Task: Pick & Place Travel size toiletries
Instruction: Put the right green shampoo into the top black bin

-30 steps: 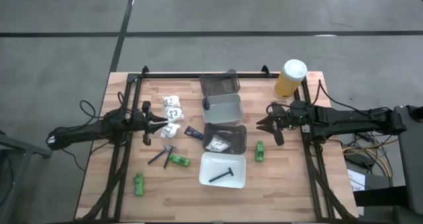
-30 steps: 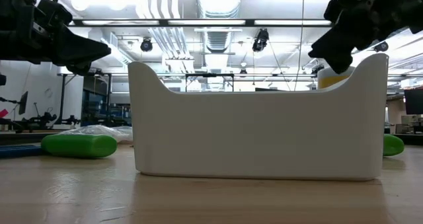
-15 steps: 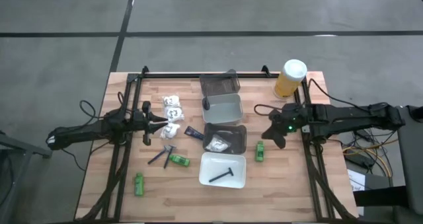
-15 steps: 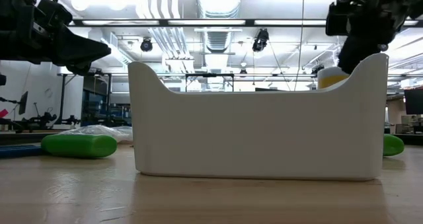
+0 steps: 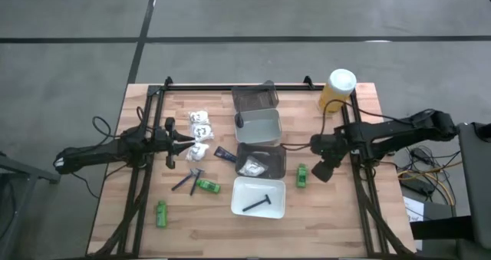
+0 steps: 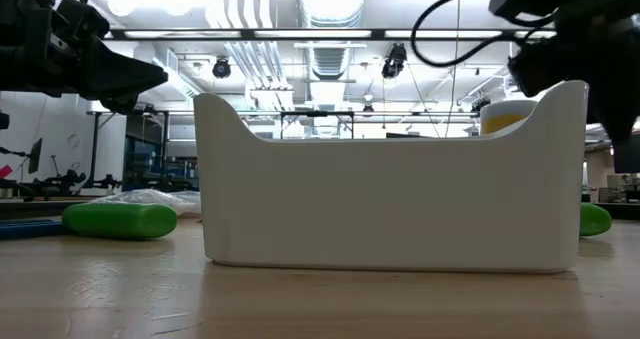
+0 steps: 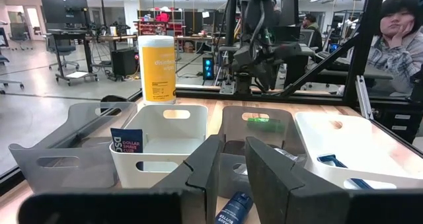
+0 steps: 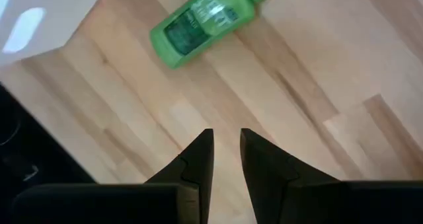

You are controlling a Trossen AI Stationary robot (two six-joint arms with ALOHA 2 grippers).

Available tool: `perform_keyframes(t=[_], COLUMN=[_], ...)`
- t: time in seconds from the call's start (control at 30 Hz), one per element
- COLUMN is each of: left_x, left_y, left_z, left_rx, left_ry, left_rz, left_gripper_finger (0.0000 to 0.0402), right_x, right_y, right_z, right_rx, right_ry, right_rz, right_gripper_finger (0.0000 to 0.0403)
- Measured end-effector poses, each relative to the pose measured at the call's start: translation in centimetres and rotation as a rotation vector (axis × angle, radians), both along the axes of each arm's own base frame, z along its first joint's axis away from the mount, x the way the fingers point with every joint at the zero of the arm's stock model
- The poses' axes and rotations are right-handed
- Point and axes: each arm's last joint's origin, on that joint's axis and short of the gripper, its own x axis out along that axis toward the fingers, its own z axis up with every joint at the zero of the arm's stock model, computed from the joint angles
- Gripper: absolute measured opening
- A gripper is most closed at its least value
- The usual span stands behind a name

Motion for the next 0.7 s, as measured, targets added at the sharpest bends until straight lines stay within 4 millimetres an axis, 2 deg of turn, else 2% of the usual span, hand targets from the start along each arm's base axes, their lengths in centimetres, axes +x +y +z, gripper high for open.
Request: perform_keyframes(t=[0.2,0.33,0.53,0.7], left_x=[0.0,0.0,0.0,0.0], left_y=[0.0,0.0,0.0,0.0], left_z=[0.0,0.0,0.0,0.0], left_rx=[0.0,0.0,0.0,0.0], left_ry=[0.0,0.0,0.0,0.0], left_rz=[0.0,0.0,0.0,0.0], left_gripper_finger=[0.0078,0.0078,0.0078,0.0078], right_x=[1.7,2.0,2.7,3.3], right_y=[0.1,0.5,0.4,0.2], right_z=[-1.3,-2.6,-3.5,-3.0], right_rx=[-0.008,-0.016,-0.019,-0.093], right_ry=[0.014,0.019,0.064,0.052], right_rz=[0.026,0.069,-0.084,-0.189], right_gripper_finger=[0.0095,0.0108,0.0145,0.0189])
